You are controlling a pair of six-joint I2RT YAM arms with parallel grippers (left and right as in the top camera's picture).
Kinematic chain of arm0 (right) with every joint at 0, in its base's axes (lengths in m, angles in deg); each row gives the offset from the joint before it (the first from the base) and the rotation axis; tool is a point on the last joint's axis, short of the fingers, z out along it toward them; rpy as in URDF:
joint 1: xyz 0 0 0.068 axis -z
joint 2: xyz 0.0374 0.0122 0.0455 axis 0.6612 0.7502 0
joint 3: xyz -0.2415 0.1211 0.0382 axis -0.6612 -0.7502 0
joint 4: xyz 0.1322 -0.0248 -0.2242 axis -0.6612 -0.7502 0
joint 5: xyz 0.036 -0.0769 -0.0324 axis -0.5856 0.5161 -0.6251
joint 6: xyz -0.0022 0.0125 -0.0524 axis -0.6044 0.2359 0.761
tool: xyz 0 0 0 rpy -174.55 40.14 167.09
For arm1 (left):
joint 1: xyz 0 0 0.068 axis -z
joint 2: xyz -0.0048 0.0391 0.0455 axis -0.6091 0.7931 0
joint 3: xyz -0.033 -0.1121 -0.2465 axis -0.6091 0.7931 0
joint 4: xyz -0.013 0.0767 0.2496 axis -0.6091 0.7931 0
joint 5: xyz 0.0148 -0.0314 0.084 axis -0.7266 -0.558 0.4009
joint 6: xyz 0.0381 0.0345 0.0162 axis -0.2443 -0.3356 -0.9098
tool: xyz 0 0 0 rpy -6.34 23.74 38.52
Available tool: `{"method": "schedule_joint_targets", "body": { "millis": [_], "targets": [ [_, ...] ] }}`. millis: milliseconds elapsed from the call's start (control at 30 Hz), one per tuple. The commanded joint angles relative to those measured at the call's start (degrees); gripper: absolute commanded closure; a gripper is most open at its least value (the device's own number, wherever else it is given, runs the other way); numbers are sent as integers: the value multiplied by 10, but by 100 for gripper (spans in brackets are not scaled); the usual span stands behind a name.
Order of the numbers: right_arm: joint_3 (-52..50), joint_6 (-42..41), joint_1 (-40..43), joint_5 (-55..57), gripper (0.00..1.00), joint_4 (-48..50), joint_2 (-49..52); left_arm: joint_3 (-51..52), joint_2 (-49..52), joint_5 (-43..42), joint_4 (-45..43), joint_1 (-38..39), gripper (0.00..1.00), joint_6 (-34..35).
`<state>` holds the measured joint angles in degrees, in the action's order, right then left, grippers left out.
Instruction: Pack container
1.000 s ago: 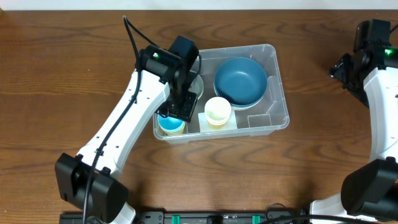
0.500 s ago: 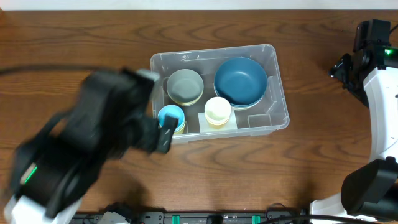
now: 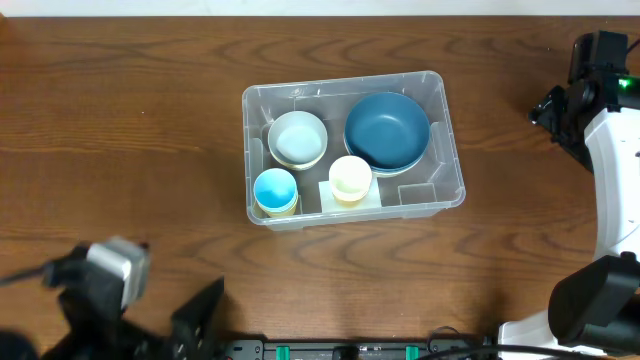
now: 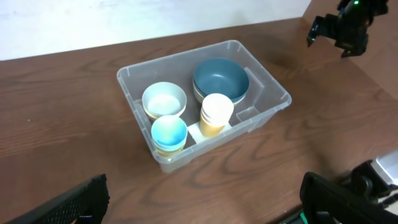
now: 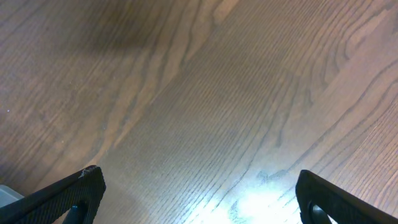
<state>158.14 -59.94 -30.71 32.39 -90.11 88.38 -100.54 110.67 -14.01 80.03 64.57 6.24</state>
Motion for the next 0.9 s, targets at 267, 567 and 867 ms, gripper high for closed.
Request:
{"method": "schedule_joint_targets", "body": {
  "millis": [267,567,867],
  "targets": [
    [1,-8,2,10,1,0,0,0,-60,172,9,-6,2,23],
    [1,-8,2,10,1,0,0,123,-133,146,-89,-145,2,24],
    [1,-8,2,10,1,0,0,433,-297,64,-372,-200,2,-25]
  ]
}}
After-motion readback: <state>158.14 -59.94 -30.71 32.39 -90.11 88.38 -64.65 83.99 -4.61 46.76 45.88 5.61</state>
